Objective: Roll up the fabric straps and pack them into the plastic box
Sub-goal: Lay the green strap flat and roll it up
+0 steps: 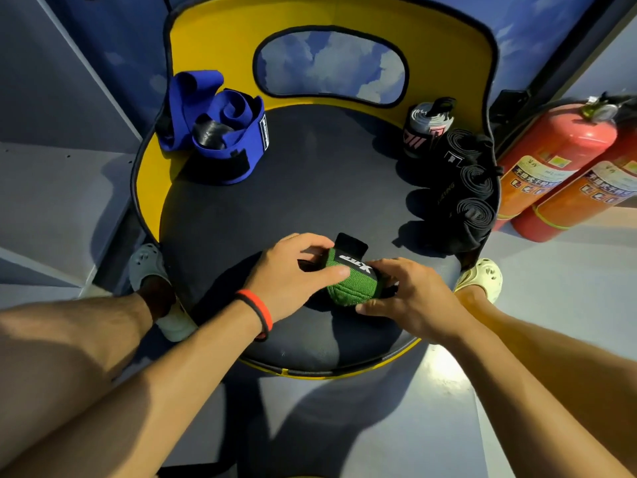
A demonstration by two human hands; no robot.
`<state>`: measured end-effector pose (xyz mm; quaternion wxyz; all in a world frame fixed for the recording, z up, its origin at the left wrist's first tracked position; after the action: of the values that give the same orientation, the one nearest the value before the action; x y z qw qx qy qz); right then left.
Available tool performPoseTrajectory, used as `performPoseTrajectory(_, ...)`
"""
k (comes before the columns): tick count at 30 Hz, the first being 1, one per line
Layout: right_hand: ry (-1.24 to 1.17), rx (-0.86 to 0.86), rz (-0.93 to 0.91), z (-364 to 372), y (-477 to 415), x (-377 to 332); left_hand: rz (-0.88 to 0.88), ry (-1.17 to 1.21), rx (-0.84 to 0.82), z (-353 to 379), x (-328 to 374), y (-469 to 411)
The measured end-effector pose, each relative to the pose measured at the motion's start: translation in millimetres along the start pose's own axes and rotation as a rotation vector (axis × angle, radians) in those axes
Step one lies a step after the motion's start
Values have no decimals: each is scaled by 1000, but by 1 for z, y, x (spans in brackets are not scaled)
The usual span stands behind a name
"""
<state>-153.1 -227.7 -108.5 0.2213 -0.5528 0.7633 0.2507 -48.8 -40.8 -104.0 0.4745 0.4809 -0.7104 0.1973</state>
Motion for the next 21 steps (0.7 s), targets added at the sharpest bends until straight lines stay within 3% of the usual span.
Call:
performPoseTrajectory(8, -192, -178, 48, 5, -5, 8, -159, 76, -148, -9, -2, -3)
performPoseTrajectory(12, -381, -166, 101, 8, -5, 18, -282, 98, -189, -7, -10, -4)
performPoseTrajectory(18, -165, -212, 56, 5, -8, 9, -294, -248, -119, -5, -17, -12)
performPoseTrajectory(21, -188, -43, 152, 5, -4, 11, -269, -272, -52, -1, -9, -9)
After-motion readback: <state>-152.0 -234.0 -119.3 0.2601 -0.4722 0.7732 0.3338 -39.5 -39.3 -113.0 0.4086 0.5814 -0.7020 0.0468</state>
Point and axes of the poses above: each hand's wrist, its own y-axis away from the middle knuckle, its own z-axis out of the palm, x = y × z, the point moved 3 cm from there along -y, towards the middle knuckle, and after that the axes turned 7 degrees about x, right-handed, at the moved point
